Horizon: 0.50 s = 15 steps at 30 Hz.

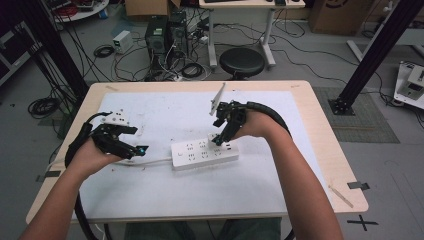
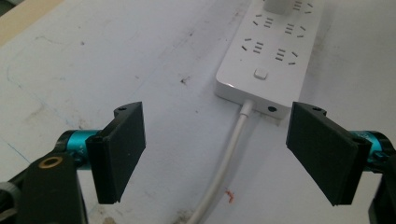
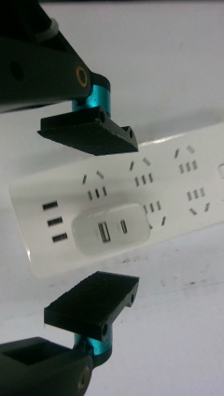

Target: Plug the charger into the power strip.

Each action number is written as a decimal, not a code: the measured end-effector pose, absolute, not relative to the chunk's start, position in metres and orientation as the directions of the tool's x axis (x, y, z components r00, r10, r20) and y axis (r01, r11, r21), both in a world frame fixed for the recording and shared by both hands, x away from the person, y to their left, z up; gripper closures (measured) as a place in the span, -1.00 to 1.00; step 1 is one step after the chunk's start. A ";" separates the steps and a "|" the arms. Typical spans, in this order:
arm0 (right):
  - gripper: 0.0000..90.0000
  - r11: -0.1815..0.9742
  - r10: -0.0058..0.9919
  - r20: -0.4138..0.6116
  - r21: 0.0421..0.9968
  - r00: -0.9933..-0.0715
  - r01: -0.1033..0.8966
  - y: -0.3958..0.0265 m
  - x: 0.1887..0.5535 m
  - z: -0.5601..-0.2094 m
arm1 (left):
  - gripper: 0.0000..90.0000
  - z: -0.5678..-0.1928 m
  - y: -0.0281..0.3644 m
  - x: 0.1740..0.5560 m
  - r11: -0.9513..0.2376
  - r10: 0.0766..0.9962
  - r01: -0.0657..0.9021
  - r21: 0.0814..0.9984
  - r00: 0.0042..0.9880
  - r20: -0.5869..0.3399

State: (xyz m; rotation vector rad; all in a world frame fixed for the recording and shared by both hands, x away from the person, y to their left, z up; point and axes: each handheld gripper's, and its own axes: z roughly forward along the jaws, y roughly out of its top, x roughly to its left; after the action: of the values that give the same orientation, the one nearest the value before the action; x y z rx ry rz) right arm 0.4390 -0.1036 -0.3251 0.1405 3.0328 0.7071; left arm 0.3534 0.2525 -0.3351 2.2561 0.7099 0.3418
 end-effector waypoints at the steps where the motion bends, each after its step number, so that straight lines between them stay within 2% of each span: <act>1: -0.41 0.863 0.131 0.006 0.492 -0.991 0.117 -0.114 0.433 -0.322 | -0.56 -0.332 0.252 0.355 -0.577 0.573 0.376 0.725 0.819 0.031; 2: -0.52 0.828 0.169 0.006 0.541 -0.986 0.145 -0.126 0.427 -0.318 | -0.56 -0.331 0.251 0.355 -0.570 0.569 0.369 0.734 0.822 0.030; 4: -0.54 0.788 0.216 -0.007 0.592 -0.976 0.170 -0.138 0.420 -0.313 | -0.56 -0.328 0.252 0.356 -0.554 0.564 0.353 0.754 0.825 0.029; 15: -0.61 0.656 0.369 -0.065 0.725 -0.927 0.210 -0.193 0.379 -0.302 | -0.56 -0.314 0.252 0.362 -0.493 0.530 0.273 0.826 0.847 0.036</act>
State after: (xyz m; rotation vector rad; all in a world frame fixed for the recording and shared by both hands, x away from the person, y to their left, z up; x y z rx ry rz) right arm 0.3787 -0.1926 -0.3016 0.4722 2.6670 1.1282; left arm 0.3616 0.2520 -0.3143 2.1113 0.5840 0.3577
